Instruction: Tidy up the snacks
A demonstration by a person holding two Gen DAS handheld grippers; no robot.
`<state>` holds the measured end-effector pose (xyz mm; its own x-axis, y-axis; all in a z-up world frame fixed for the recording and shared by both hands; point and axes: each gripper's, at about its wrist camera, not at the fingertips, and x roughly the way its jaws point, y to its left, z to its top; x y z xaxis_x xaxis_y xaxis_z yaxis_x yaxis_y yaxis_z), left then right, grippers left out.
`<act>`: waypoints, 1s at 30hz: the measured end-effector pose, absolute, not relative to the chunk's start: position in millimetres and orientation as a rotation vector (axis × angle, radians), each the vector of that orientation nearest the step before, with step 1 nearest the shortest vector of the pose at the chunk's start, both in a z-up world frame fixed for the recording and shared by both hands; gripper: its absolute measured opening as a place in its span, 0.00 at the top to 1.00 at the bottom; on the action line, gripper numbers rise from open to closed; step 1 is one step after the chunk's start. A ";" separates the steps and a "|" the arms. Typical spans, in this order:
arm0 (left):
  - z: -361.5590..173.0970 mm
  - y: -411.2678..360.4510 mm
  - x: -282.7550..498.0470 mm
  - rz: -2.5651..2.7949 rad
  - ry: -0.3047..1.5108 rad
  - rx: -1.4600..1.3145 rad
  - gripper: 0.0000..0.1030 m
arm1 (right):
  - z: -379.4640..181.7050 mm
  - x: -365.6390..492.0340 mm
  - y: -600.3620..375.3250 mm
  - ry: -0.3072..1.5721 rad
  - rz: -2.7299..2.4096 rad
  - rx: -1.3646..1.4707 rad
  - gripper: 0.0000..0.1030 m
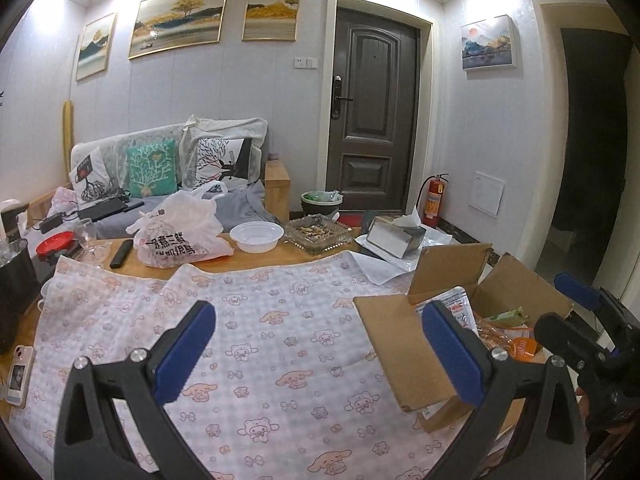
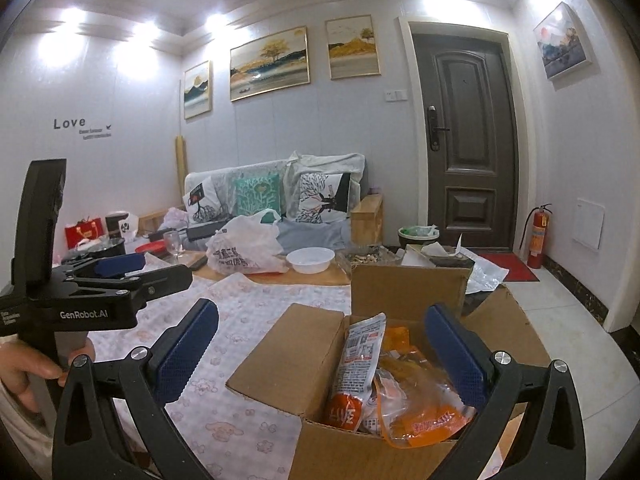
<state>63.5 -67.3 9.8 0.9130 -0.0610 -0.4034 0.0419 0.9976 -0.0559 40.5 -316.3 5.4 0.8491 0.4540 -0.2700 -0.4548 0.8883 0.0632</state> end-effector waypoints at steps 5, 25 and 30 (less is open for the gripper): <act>8.8 -67.1 64.5 -0.060 0.419 -0.045 0.01 | 5.4 40.7 -316.4 0.287 0.479 0.002 0.00; 6.0 -70.5 66.0 -0.069 0.422 -0.043 0.01 | 1.9 34.3 -314.6 0.298 0.482 0.018 0.00; 5.5 -71.0 64.9 -0.071 0.421 -0.042 0.01 | 2.0 35.3 -315.6 0.300 0.482 0.015 0.00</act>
